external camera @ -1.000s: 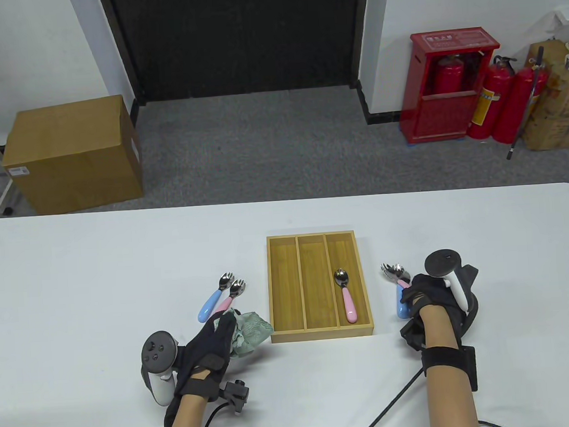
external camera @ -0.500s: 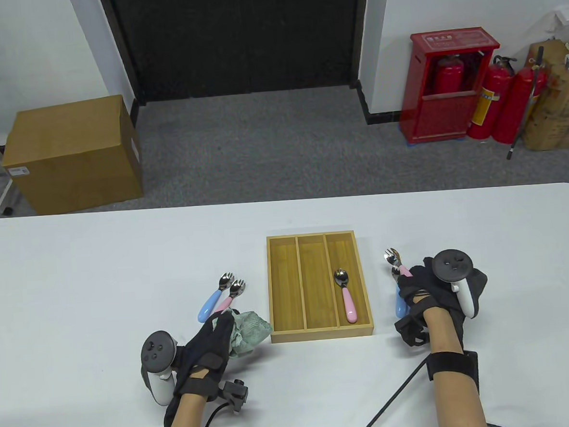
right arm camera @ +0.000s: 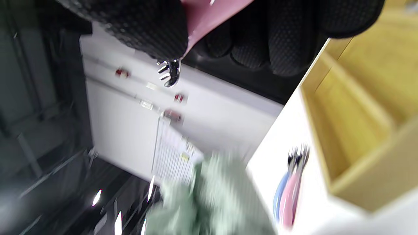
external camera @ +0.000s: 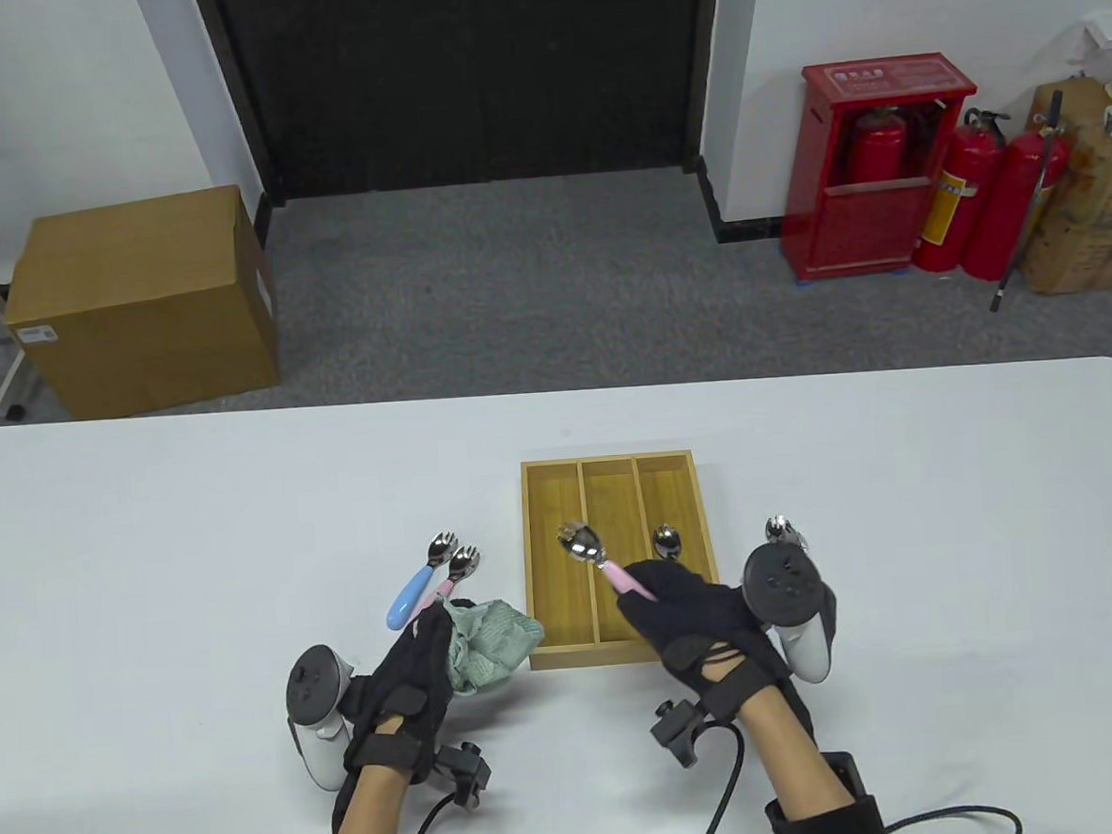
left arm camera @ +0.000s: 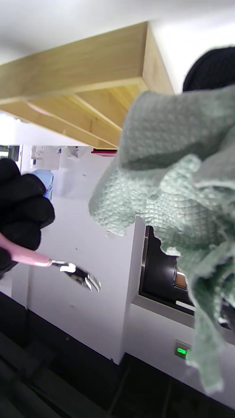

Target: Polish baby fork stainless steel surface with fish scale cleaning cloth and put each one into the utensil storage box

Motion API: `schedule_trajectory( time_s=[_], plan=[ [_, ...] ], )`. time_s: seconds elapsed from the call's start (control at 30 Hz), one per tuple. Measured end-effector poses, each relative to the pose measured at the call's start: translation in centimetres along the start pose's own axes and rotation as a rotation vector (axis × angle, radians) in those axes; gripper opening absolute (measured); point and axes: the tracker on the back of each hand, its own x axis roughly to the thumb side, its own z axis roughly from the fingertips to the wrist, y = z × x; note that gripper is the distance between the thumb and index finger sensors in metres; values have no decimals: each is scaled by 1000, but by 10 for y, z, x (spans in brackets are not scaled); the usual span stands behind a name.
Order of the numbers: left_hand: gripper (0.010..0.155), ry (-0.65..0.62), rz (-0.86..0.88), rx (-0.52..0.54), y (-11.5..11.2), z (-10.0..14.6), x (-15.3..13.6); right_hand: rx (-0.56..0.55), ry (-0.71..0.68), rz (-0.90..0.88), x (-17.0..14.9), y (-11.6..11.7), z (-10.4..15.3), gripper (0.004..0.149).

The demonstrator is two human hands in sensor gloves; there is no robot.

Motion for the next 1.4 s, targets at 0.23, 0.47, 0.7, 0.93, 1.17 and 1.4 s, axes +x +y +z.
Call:
schedule_trajectory(
  time_s=[0.23,0.47,0.7,0.93,1.17,1.4],
  plan=[
    [68,-8,186,-52,-3,1,-2,161,13,115,3,52,11,45],
    [86,-59,239,-195,-31,5,3,127,40,107,-11,56,14,45],
    [68,-77,184,-250,-41,5,10,97,34,28,-21,50,17,46],
    [70,-79,46,-197,-40,4,16,101,-19,-24,-22,51,17,46],
    [79,42,28,-236,-41,3,8,111,-75,-12,-20,56,16,47],
    [53,-5,-28,-238,-41,1,18,123,-59,-10,-20,56,16,45]
  ],
)
